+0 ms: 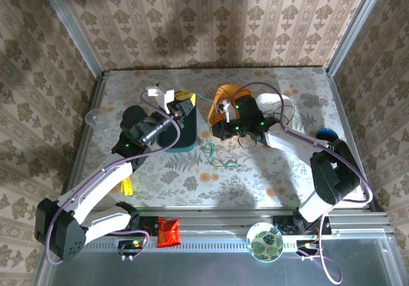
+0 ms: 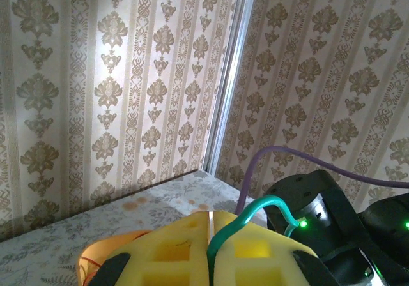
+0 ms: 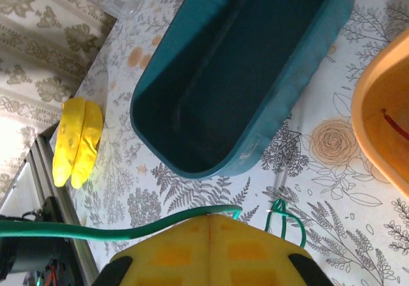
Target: Untangle the cables
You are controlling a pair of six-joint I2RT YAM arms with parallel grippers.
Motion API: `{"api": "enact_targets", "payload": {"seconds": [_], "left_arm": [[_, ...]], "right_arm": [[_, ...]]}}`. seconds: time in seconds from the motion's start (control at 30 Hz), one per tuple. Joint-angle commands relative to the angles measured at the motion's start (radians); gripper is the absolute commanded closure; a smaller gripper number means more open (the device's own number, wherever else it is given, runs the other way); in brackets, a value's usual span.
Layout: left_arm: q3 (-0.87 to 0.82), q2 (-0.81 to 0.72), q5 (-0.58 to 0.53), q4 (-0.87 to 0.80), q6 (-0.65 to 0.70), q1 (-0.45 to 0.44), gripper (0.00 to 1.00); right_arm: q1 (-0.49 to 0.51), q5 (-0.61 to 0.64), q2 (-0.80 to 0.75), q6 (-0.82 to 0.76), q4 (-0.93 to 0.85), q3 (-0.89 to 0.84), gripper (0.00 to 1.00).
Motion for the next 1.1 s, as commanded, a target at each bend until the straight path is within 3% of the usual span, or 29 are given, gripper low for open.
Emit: {"api": "enact_targets", "payload": {"seconds": [0.0,0.17,0.27,0.4,0.57,0.73,0.93,1.07], "left_arm": [[-0.020,-0.022,0.022,0.032,-0.036,0.014,1.00],[-0.019,-0.032,0.039,0.005,-0.037,0.030,1.00],[-0.008,-0.032,0.045,-0.015,-0.029,0.040,1.00],[0.001,-0.022,0.053,-0.023,-0.028,0.051,1.00],[0.005,-0.008,0.060,-0.017,-0.033,0.056,1.00],[0.008,0.005,0.068,0.014,-0.052,0.057,1.00],[0.007,0.011,0.078,0.025,-0.068,0.055,1.00],[-0.001,0.011,0.077,0.040,-0.080,0.055,1.00]], "right_arm": [[-0.004,0.074,-0.062,0.013,0.021,-0.010,0.98],[-0.004,0.131,-0.116,-0.025,-0.030,-0.018,0.97],[-0.005,0.093,-0.142,-0.075,-0.099,-0.003,0.64],[-0.003,-0.002,-0.183,-0.136,-0.151,-0.002,0.53],[0.002,-0.109,-0.190,-0.144,-0.173,0.010,0.51],[0.022,-0.139,-0.172,-0.137,-0.157,0.018,0.51],[0.026,-0.139,-0.116,-0.033,0.008,0.036,0.52],[0.026,-0.082,-0.079,0.059,0.143,0.021,0.59]]}}
